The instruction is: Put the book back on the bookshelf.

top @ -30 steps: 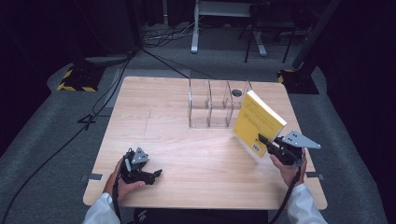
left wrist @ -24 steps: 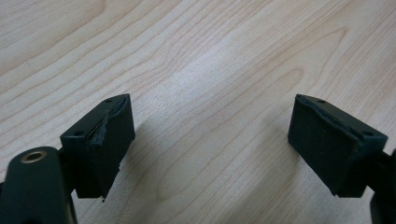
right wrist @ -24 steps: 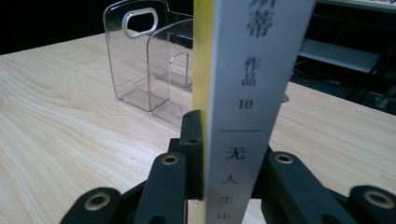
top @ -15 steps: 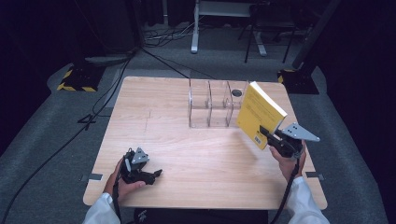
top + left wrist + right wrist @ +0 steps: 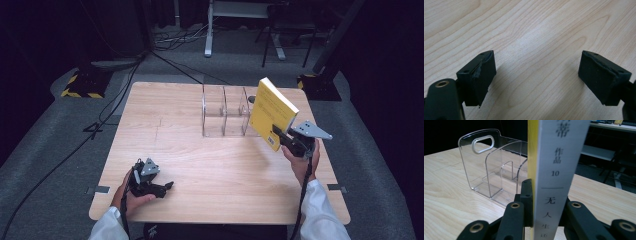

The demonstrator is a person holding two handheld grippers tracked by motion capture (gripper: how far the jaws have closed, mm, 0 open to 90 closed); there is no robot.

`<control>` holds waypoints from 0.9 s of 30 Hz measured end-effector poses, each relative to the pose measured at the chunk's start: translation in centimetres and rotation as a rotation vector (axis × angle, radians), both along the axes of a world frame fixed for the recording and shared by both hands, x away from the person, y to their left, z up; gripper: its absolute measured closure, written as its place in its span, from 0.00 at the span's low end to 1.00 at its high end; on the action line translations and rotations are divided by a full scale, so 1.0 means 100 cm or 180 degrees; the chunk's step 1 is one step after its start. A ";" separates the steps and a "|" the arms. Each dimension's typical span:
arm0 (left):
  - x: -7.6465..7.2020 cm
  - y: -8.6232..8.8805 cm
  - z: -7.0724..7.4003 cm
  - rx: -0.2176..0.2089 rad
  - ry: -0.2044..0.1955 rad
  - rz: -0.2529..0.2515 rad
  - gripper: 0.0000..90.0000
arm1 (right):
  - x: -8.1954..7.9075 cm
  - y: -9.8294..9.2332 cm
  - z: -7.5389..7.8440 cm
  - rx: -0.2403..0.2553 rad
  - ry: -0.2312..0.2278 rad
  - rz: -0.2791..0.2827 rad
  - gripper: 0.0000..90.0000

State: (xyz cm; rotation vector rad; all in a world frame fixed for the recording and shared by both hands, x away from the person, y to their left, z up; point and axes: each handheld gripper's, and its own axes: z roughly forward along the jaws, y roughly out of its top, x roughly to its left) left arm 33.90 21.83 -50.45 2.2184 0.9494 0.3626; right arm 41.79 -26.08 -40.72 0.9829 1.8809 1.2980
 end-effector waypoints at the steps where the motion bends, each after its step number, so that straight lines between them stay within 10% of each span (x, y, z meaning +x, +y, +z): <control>1: 0.000 0.000 0.000 0.0001 -0.0001 -0.0001 0.17 | 0.002 0.001 0.000 0.0027 0.0022 -0.0016 0.85; 27: 0.000 0.000 0.000 -0.0013 0.0004 0.0016 0.17 | 0.044 0.034 -0.006 0.0067 0.0040 -0.0265 0.85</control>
